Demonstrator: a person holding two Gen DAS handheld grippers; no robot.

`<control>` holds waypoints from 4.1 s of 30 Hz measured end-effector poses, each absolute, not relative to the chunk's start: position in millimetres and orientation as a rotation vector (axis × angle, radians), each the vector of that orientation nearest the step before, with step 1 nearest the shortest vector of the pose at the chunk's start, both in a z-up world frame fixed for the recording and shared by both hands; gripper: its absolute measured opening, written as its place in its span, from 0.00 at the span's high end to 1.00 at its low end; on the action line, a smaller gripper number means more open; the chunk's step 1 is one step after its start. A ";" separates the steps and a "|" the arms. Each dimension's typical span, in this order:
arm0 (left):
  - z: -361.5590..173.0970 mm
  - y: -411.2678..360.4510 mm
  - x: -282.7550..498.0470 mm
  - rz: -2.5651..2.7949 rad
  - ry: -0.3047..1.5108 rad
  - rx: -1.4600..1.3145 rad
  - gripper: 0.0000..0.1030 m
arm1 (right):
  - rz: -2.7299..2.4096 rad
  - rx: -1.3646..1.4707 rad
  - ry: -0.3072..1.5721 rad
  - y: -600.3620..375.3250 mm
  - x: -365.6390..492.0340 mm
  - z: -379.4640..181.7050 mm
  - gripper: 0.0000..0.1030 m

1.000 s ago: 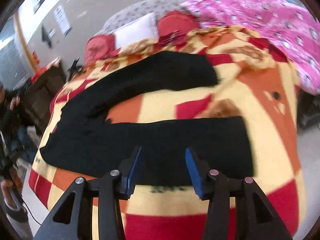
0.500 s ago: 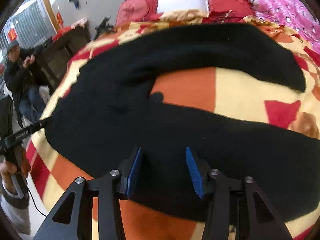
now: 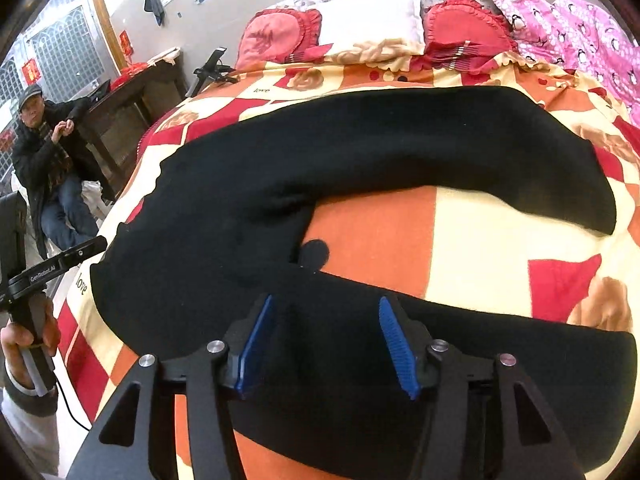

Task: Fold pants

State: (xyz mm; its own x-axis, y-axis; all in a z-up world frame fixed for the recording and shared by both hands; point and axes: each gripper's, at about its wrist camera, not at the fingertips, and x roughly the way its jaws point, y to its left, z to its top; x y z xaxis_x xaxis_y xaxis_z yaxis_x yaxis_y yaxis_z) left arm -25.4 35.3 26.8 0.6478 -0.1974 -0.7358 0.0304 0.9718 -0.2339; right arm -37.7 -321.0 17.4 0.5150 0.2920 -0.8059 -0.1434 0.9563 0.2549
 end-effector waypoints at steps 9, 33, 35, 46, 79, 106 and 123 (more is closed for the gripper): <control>33.0 25.1 -9.1 -0.137 0.846 -0.177 0.43 | 0.253 0.147 0.986 -319.3 -25.4 23.0 0.40; 39.3 22.6 37.2 -0.223 0.836 -0.113 0.33 | 0.288 -0.045 0.947 -287.6 27.5 38.6 0.28; 40.5 24.9 49.8 -0.250 0.849 -0.128 0.31 | 0.290 -0.093 0.926 -282.3 43.0 42.4 0.28; 39.4 27.0 119.7 -0.328 0.871 -0.059 0.29 | 0.398 -0.337 0.794 -260.6 107.8 54.5 0.22; 42.6 108.5 -8.7 -0.289 0.768 -0.377 0.27 | 0.586 -0.328 0.879 -262.8 -54.4 79.0 0.96; -1.2 97.6 -17.4 -0.209 0.869 -0.435 0.43 | 0.599 -0.318 0.827 -163.2 -89.1 11.0 0.74; 9.7 104.0 -41.5 -0.130 0.824 -0.260 0.95 | 0.707 -0.076 0.899 -154.2 -98.0 19.2 0.94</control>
